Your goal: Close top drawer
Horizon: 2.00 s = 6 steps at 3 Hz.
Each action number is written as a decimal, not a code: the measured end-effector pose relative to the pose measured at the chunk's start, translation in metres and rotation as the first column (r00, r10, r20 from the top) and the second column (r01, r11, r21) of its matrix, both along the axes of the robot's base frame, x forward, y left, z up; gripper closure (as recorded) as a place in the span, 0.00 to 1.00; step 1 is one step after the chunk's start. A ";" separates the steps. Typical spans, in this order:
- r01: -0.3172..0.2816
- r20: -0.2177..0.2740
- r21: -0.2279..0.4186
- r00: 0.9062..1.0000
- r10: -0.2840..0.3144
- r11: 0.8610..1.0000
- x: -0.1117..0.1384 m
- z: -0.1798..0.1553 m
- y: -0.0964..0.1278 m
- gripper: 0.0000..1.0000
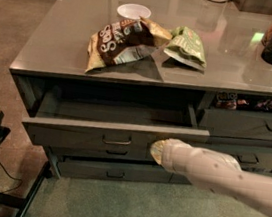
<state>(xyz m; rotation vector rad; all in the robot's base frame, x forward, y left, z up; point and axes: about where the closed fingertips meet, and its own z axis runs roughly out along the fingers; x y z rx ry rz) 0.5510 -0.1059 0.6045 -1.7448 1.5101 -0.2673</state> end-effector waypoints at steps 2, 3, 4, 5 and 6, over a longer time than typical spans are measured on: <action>-0.018 -0.051 -0.042 0.999 0.016 0.999 0.033 -0.009 0.006 1.00; -0.020 -0.082 -0.075 0.997 0.014 0.997 0.051 -0.009 0.006 1.00; -0.024 -0.103 -0.114 0.995 0.012 0.993 0.075 -0.009 0.008 1.00; -0.014 -0.115 -0.154 0.993 -0.003 0.988 0.108 -0.006 0.013 1.00; -0.014 -0.115 -0.154 0.993 -0.003 0.988 0.108 -0.006 0.013 1.00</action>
Offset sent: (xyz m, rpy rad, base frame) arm 0.1243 0.0262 -0.0286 -0.2066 0.2225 0.0564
